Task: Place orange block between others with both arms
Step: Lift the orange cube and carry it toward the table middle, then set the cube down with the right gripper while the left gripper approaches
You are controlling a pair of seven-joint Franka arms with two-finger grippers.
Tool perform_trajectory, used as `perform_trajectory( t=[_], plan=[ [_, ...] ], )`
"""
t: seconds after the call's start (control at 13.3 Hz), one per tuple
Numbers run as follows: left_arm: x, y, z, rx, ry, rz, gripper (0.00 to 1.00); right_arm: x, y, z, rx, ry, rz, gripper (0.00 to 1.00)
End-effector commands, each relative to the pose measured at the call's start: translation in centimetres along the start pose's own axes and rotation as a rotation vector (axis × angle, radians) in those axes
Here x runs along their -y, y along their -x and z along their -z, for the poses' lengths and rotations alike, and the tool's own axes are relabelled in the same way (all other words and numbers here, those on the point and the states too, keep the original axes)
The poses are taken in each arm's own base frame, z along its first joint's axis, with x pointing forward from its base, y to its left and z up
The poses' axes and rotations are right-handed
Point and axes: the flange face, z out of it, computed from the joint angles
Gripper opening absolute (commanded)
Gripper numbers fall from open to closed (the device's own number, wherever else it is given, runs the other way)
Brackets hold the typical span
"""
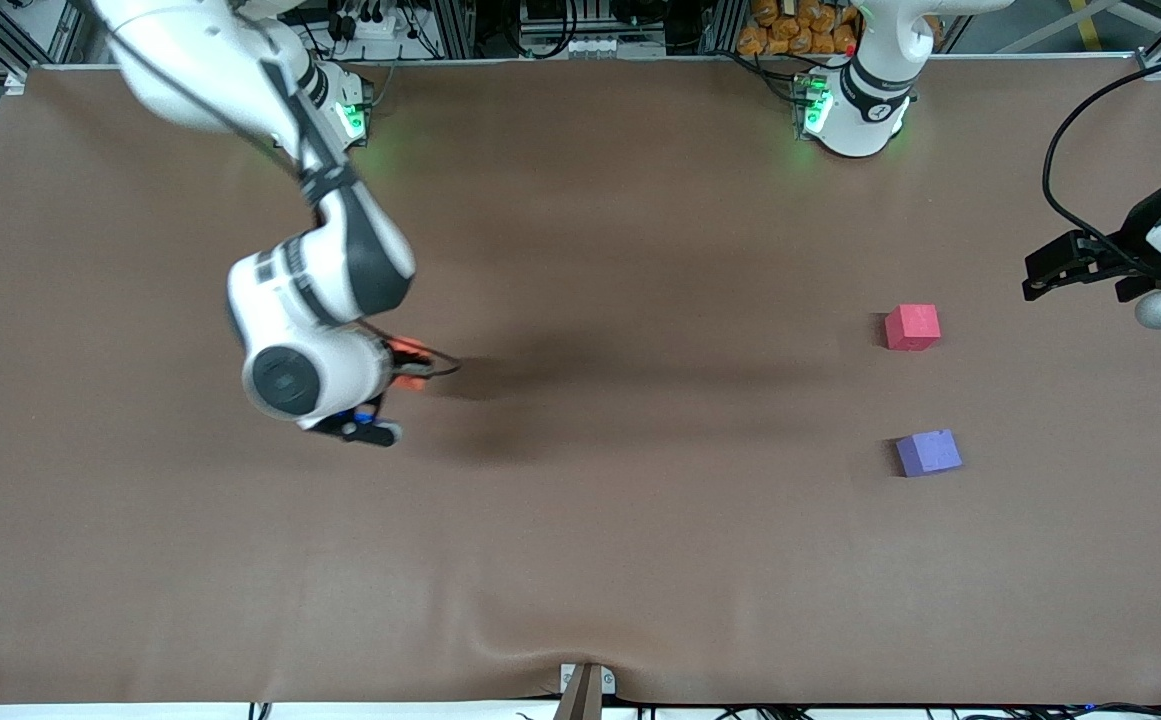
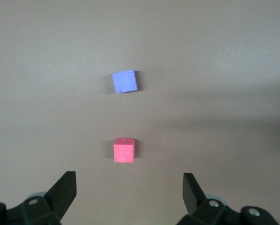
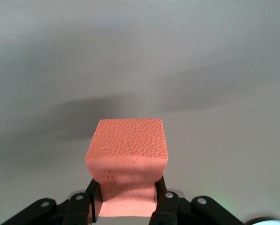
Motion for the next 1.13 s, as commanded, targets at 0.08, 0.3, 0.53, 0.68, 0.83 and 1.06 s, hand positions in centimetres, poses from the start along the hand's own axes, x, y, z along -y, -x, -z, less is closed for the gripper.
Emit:
perform_trajectory(
  t=[0.08, 0.3, 0.53, 0.68, 0.83, 1.06],
  plan=[
    [0.1, -0.2, 0.3, -0.005, -0.001, -0.007, 1.0, 7.2, 6.2, 2.0, -0.04, -0.028, -0.012, 0.0],
    [0.1, -0.2, 0.3, -0.005, 0.002, -0.007, 1.0, 11.4, 10.0, 1.6, -0.078, -0.051, 0.043, 0.0],
    [0.0, -0.2, 0.3, -0.005, 0.003, -0.007, 1.0, 15.1, 12.7, 1.3, -0.095, -0.131, 0.091, 0.0],
    [-0.2, -0.1, 0.3, -0.005, -0.003, -0.005, 1.0, 16.8, 12.3, -0.2, -0.137, -0.171, 0.097, 0.0],
    [-0.5, -0.1, 0.3, -0.005, -0.007, -0.007, 1.0, 17.9, 11.3, -3.8, -0.14, -0.144, 0.075, 0.0],
    [-0.8, -0.1, 0.3, -0.004, -0.011, -0.005, 1.0, 19.5, 10.5, -9.9, -0.166, -0.057, 0.1, 0.0]
  ],
)
